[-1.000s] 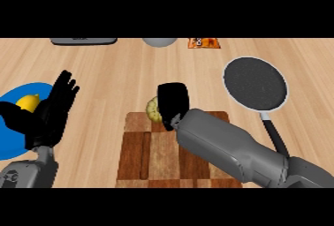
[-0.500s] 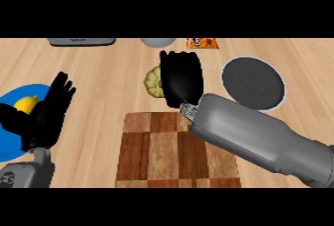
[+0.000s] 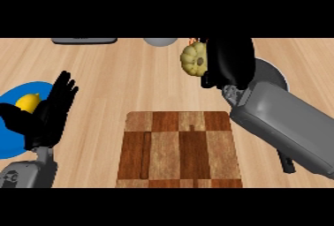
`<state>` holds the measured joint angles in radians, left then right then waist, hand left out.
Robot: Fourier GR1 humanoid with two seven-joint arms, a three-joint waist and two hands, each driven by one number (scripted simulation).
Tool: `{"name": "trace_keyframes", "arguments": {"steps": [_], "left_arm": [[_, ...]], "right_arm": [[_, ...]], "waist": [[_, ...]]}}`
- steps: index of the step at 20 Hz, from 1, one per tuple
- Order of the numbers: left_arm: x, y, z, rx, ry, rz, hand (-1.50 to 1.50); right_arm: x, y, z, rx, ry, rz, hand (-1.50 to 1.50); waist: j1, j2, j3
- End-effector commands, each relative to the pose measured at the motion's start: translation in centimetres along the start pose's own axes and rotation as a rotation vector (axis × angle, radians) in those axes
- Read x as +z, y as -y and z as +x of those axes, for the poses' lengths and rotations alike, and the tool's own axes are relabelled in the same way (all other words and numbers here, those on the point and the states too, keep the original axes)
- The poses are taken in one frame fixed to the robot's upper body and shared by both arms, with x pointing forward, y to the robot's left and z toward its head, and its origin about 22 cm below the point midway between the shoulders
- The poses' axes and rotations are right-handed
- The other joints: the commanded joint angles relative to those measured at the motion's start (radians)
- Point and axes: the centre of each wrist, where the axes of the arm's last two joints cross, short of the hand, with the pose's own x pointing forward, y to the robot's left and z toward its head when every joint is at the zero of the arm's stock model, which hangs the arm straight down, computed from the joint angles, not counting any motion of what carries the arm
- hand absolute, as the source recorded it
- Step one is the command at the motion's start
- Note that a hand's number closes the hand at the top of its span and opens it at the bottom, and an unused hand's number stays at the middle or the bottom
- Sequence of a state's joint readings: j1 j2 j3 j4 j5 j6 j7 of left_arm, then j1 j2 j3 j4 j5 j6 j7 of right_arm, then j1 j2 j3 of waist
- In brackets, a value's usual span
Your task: Pick the squash from the cutting board and place it in the pan
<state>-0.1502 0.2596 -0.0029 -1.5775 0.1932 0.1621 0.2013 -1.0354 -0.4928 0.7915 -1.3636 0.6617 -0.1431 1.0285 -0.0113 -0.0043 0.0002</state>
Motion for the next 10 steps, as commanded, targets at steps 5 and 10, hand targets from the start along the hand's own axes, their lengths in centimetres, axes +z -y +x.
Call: {"name": "trace_keyframes", "arguments": {"steps": [5, 10], "left_arm": [[0.6, -0.1, -1.0, 0.01, 0.001, -0.014, 0.0], [-1.3, 0.3, 1.6, 0.012, 0.002, -0.01, 0.0]], "right_arm": [[-3.6, 0.9, -10.3, -0.059, -0.157, -0.088, 1.5], [-4.1, -1.3, -17.2, -0.073, -0.185, -0.128, 1.5]], "waist": [[0.015, 0.006, 0.0], [0.011, 0.009, 0.001]]}}
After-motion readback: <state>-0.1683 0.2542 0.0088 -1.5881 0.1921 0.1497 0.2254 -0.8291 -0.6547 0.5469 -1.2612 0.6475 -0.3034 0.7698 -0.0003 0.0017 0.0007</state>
